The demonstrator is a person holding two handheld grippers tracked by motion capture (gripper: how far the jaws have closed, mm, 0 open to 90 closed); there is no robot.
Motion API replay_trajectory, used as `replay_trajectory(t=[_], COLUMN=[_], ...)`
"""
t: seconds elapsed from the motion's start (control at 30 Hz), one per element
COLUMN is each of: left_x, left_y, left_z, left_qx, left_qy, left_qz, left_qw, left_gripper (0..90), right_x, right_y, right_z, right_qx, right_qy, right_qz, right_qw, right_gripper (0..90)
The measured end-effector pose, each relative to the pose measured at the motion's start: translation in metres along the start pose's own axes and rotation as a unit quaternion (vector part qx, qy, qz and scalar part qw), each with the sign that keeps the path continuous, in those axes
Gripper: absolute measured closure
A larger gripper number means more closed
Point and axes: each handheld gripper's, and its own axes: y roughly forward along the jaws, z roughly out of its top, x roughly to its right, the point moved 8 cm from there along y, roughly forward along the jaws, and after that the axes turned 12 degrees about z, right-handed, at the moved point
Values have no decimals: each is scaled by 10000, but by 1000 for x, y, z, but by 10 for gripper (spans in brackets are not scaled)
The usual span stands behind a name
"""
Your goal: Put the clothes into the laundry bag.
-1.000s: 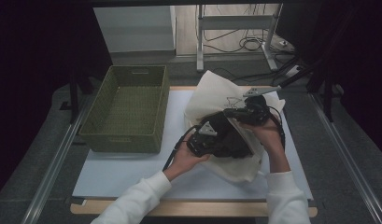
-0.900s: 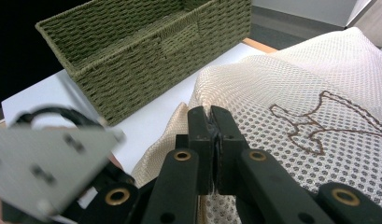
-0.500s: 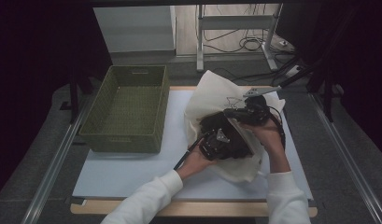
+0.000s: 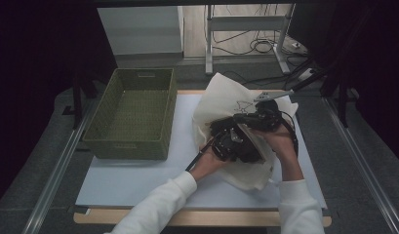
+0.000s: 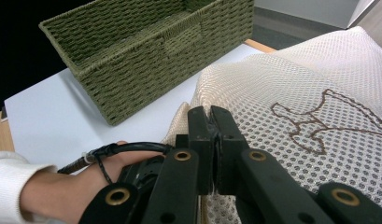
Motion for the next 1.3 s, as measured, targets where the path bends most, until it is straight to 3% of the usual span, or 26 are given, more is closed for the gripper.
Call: replay_trajectory(t=[0.3,0.47,0.57,0.67,0.87,1.0,1.1,1.27,1.3], left_x=[-15,-16,-15,-9,3,14,17,9,7], left_y=[8,4,-3,-15,-37,-39,-29,-10,-8], left_z=[3,2,0,-2,-4,-4,-5,-10,-9], left_qx=[-94,-85,52,194,394,440,273,67,83], left_qy=[-148,-233,-391,-394,-379,-184,-62,71,-26], left_qz=[310,250,225,-127,-577,-730,-663,-190,-262], left_qw=[9994,9994,9990,9990,9968,9962,9974,9998,9996], left_gripper=[900,900,900,900,900,900,900,900,900], right_x=[0,1,3,4,5,6,6,6,6], right_y=[-1,-2,-2,-2,-1,0,0,-1,-1], right_z=[1,0,0,-1,-1,-1,-2,-2,-2], right_qx=[33,71,71,82,68,59,57,65,67], right_qy=[2,32,47,64,78,93,93,88,87], right_qz=[-9,1,9,7,2,1,0,4,4], right_qw=[10000,10000,10000,9999,9999,9999,9999,9999,9999], right_gripper=[881,881,881,881,881,881,881,880,881])
